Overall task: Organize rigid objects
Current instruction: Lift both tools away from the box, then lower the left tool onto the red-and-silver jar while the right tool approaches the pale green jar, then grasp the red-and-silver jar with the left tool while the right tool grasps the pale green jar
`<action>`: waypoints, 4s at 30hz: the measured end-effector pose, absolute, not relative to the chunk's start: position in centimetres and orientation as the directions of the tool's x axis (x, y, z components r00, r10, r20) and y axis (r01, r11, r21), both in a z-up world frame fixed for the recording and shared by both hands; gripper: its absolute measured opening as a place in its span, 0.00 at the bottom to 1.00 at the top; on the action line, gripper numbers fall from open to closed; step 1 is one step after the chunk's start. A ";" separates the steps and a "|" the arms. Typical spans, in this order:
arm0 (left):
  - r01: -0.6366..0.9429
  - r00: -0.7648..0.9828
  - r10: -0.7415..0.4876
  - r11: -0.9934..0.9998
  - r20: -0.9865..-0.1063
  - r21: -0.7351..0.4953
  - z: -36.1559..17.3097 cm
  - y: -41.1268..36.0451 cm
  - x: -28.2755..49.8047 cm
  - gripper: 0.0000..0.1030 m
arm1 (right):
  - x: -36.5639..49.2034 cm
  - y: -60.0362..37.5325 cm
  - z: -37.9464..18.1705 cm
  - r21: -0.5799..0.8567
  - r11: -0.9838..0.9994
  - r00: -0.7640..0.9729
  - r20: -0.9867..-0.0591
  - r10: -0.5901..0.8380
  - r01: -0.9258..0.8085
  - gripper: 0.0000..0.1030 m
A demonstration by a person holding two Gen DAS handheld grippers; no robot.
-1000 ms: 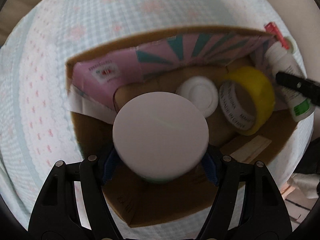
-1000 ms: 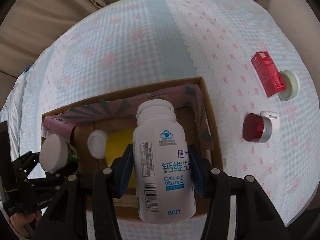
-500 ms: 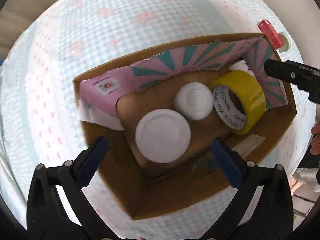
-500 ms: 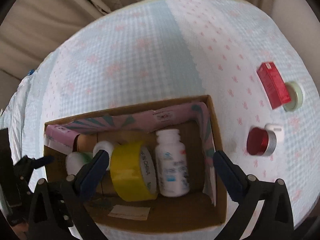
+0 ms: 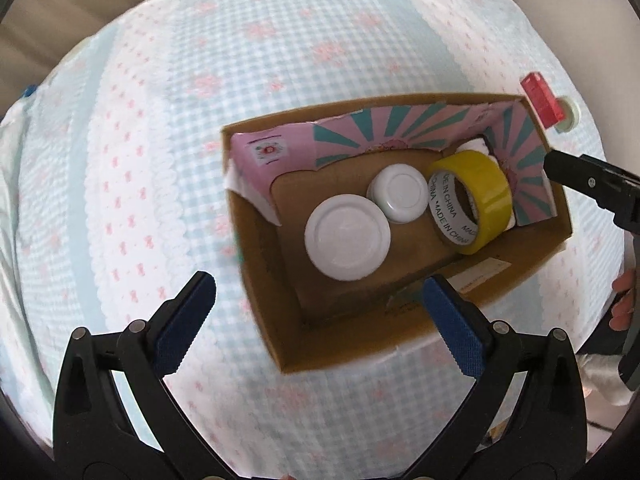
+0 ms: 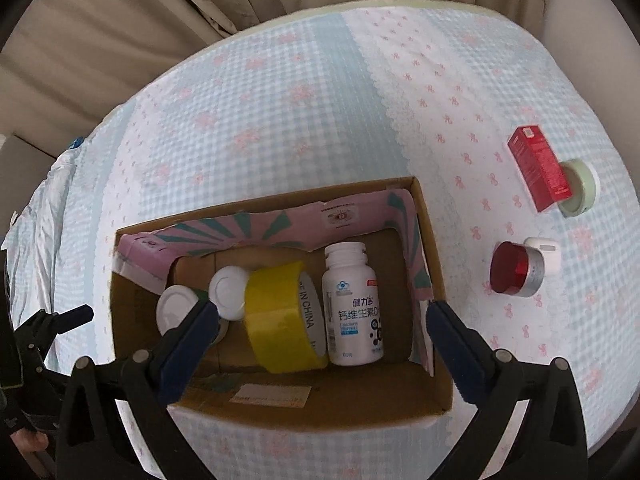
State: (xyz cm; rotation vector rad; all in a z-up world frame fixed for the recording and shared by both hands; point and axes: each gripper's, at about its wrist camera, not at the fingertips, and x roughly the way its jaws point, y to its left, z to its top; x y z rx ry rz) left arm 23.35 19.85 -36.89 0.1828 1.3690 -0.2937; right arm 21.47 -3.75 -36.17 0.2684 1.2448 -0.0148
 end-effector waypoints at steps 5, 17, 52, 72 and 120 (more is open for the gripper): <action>0.257 0.209 -0.111 0.965 -0.972 -0.054 -33.4 21.3 21.1 1.00 | 20.0 -3.3 -33.4 0.191 0.972 0.350 -0.927 0.132 0.140 1.00; 0.215 0.305 -0.143 0.974 -0.941 -0.078 -23.7 23.0 14.5 1.00 | 13.8 -1.2 -22.8 0.121 0.989 0.381 -0.921 0.081 0.082 1.00; 0.114 0.462 -0.096 0.992 -0.882 -0.048 -17.5 -8.2 6.3 1.00 | 5.4 -28.3 -17.3 0.084 0.995 0.496 -0.867 0.050 0.045 1.00; 0.276 0.243 -0.089 0.961 -0.966 -0.019 -30.8 -16.2 14.7 0.99 | 12.5 -31.9 -24.8 0.014 0.998 0.386 -0.922 -0.011 0.062 1.00; 0.359 0.004 -0.040 0.933 -0.999 -0.036 -49.9 -20.9 26.6 0.37 | 26.6 -33.0 -46.5 0.031 0.999 0.072 -0.997 0.033 -0.023 0.41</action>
